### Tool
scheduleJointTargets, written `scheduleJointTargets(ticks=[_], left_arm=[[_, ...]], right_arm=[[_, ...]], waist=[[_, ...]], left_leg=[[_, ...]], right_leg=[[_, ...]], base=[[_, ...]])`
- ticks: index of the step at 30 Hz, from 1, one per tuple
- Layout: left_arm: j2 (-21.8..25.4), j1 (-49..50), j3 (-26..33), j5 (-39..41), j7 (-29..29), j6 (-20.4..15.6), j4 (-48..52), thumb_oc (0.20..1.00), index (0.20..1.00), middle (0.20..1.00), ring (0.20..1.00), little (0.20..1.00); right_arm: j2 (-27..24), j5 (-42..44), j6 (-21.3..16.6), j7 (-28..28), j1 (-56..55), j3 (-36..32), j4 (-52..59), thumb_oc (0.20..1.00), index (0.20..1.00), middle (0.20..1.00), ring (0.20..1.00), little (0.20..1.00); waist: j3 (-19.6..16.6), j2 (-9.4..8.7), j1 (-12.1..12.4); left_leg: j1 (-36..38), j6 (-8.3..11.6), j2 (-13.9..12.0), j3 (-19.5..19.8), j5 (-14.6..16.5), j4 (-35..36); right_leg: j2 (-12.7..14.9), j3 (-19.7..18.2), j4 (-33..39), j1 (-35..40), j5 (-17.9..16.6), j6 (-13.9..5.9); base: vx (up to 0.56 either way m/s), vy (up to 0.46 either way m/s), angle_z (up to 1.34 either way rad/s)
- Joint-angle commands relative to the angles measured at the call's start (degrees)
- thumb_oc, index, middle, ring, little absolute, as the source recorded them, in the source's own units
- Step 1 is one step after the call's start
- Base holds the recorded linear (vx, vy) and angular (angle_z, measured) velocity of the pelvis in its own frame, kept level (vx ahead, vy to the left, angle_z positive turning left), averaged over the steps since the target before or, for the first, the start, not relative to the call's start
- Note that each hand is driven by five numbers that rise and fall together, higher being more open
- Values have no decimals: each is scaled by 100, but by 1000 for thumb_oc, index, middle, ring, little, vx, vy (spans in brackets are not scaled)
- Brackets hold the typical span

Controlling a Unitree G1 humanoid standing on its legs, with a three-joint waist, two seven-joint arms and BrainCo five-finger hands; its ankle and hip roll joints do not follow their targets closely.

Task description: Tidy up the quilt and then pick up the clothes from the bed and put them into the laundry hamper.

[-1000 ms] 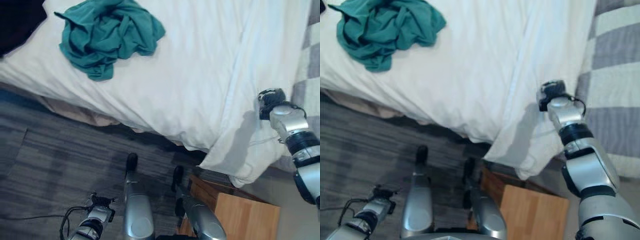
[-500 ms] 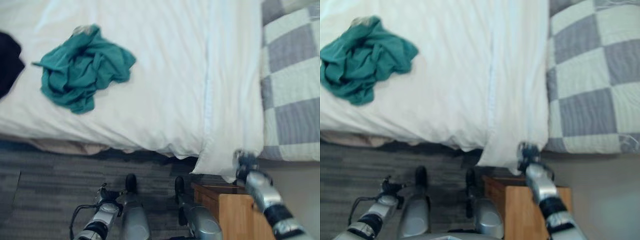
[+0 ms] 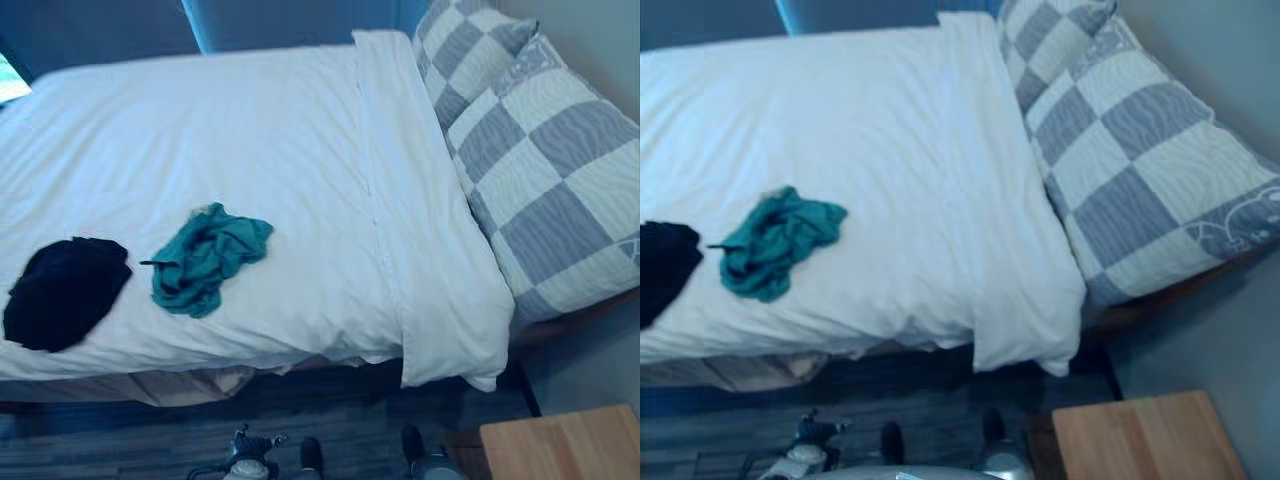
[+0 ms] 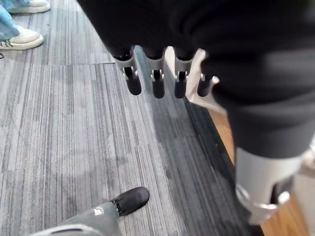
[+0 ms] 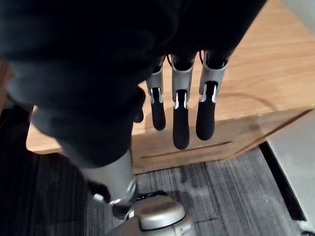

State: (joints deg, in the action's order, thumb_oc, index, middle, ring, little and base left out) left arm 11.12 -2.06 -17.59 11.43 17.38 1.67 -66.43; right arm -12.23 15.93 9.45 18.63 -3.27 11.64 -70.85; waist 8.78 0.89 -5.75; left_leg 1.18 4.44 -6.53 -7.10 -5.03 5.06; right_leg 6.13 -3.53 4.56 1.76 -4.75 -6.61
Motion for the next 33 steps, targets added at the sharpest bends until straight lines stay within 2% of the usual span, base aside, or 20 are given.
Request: scheduleJointTargets(ticks=[1, 3, 6, 7, 10, 13, 15, 16, 17, 18, 19, 20, 22, 25, 27, 28, 29, 30, 31, 33], left_arm=[[85, -316, 39, 255, -5, -205, -201, 1000, 1000, 1000, 1000, 1000], [59, -282, 45, 213, 49, -215, -179, 1000, 1000, 1000, 1000, 1000], [5, -191, 52, 71, 330, -202, -112, 1000, 1000, 1000, 1000, 1000], [8, -142, 21, -221, 491, -281, -83, 1000, 1000, 1000, 1000, 1000], [52, -108, 51, 307, 791, -277, -8, 1000, 1000, 1000, 1000, 1000], [155, -13, 369, 1100, 1091, -185, 87, 1000, 1000, 1000, 1000, 1000], [186, 110, 836, 1817, 1088, -101, -157, 1000, 1000, 1000, 1000, 1000], [186, 109, 837, 1817, 1088, -101, -157, 1000, 1000, 1000, 1000, 1000], [97, 192, 1141, 1633, 967, -161, -404, 1000, 1000, 1000, 1000, 1000], [97, 191, 1142, 1632, 967, -163, -405, 1000, 1000, 1000, 1000, 1000], [15, 256, 1281, 1552, 1012, -284, -527, 1000, 1000, 1000, 1000, 1000], [0, 331, 1411, 1312, 972, -479, -637, 1000, 1000, 1000, 1000, 1000], [30, 324, 1429, 967, 921, -524, -600, 1000, 1000, 1000, 1000, 1000], [188, 177, 1058, -410, 954, -676, -457, 1000, 1000, 1000, 1000, 1000], [459, 27, 523, -269, 1001, -557, 12, 1000, 1000, 1000, 1000, 1000], [529, 14, 521, -12, 954, -426, 113, 1000, 1000, 1000, 1000, 1000], [596, 5, 495, 364, 927, -265, 131, 1000, 1000, 1000, 1000, 1000], [604, 4, 491, 387, 918, -246, 132, 1000, 1000, 1000, 1000, 1000], [644, -62, 522, 578, 889, -60, 37, 1000, 1000, 1000, 1000, 1000], [633, -111, 588, 522, 901, -27, -17, 1000, 1000, 1000, 1000, 1000]], right_arm=[[-8, -207, 162, 6, 216, -65, 60, 1000, 1000, 1000, 1000, 1000], [-25, -484, 177, -30, 191, -29, 66, 1000, 1000, 1000, 1000, 1000], [-88, -976, 346, -412, 203, 116, 22, 1000, 1000, 1000, 1000, 1000], [-119, -1149, 337, -488, 216, 208, 33, 1000, 1000, 1000, 1000, 1000], [-209, -1568, 391, -689, 265, 343, 20, 1000, 1000, 1000, 1000, 1000], [-467, -762, 463, -743, 358, 166, -36, 1000, 1000, 1000, 1000, 1000], [-598, -651, 466, -1007, 431, -174, -157, 1000, 1000, 1000, 1000, 1000], [-598, -651, 466, -1008, 432, -174, -157, 1000, 1000, 1000, 1000, 1000], [-652, -994, 402, -1006, 460, -274, -218, 1000, 1000, 1000, 1000, 1000], [-652, -994, 402, -1006, 460, -274, -219, 1000, 1000, 1000, 1000, 1000], [-693, -1093, 310, -1021, 465, -326, -272, 1000, 1000, 1000, 1000, 1000], [-721, -1142, 176, -970, 455, -386, -316, 1000, 1000, 1000, 1000, 1000], [-739, -1236, 91, -908, 431, -456, -298, 1000, 1000, 1000, 1000, 1000], [-751, -1192, -41, -747, 272, -515, -139, 1000, 1000, 1000, 1000, 1000], [-734, -1244, 0, -915, 179, -493, 86, 1000, 1000, 1000, 1000, 1000], [-679, -1642, -91, -897, 194, -343, 80, 1000, 1000, 1000, 1000, 1000], [-595, -1642, -149, -816, 220, -94, 51, 1000, 1000, 1000, 1000, 1000], [-586, -1623, -154, -805, 223, -69, 49, 1000, 1000, 1000, 1000, 1000], [-494, -1358, -109, -752, 353, 222, 66, 1000, 1000, 1000, 1000, 1000], [-469, -1295, -83, -776, 442, 345, 79, 1000, 1000, 1000, 1000, 1000]], waist=[[286, -180, -7], [299, -158, -16], [446, -174, -43], [527, -205, -65], [668, -206, -42], [707, -94, -15], [644, -58, 80], [652, -59, 80], [640, -62, 155], [644, -62, 155], [643, -68, 204], [675, -93, 238], [668, -120, 218], [660, -121, 106], [666, -105, 136], [667, -18, 154], [655, 49, 120], [666, 51, 112], [629, -11, 66], [645, -66, 40]], left_leg=[[161, -56, -33, 87, 431, -194], [75, -62, -57, 156, 504, -437], [-143, -173, -76, 300, 914, -1367], [-370, -195, -47, 300, 1145, -2054], [-879, -169, -55, 397, 1181, -2820], [-787, 9, -502, 472, 661, -2180], [-462, 184, -794, 969, 261, -1237], [-449, 185, -794, 967, 259, -1229], [-369, 288, -929, 1356, 136, -951], [-362, 288, -929, 1355, 136, -948], [-379, 345, -971, 1592, 131, -905], [-407, 371, -907, 1741, 273, -1030], [-445, 351, -872, 1620, 407, -1166], [-686, 249, -617, 1384, 572, -1479], [-751, 58, -178, 1176, 719, -1517], [-563, -36, -57, 1058, 698, -1286], [-386, -144, 27, 982, 678, -1010], [-354, -153, 34, 980, 679, -982], [-271, -245, 190, 878, 717, -812], [-221, -259, 257, 735, 720, -711]], right_leg=[[178, 235, -435, -40, 278, -255], [217, 227, -724, -87, 428, -236], [305, 170, -1349, -235, 752, -142], [333, 130, -1541, -271, 829, -76], [317, 74, -1673, -275, 877, 6], [296, 105, -1701, -287, 914, -43], [346, -110, -1604, -328, 854, -180], [346, -110, -1605, -319, 856, -180], [404, -304, -1618, -383, 830, -266], [404, -305, -1620, -379, 832, -266], [453, -447, -1640, -422, 824, -330], [583, -600, -1705, -439, 830, -447], [738, -619, -1661, -402, 790, -527], [1154, -580, -1957, -532, 582, -604], [1645, -423, -2325, -786, -340, -438], [1649, -397, -2637, -1080, -822, -386], [1312, -361, -2651, -1192, -517, -342], [1277, -352, -2654, -1183, -468, -336], [663, -35, -2236, -1137, 175, -342], [336, 190, -2064, -1255, 273, -347]], base=[[96, 2, 8], [97, -46, 8], [109, -65, 7], [77, -11, 10], [-3, 103, 19], [45, 356, 31], [110, 486, 37], [120, 557, 26], [66, 315, 11], [94, 541, 12], [95, 565, -5], [118, 720, -12], [90, 520, -16], [77, 553, 24], [108, 640, 54], [198, 638, 14], [159, 455, -4], [203, 365, -27], [127, 187, -42], [75, 134, -47]])
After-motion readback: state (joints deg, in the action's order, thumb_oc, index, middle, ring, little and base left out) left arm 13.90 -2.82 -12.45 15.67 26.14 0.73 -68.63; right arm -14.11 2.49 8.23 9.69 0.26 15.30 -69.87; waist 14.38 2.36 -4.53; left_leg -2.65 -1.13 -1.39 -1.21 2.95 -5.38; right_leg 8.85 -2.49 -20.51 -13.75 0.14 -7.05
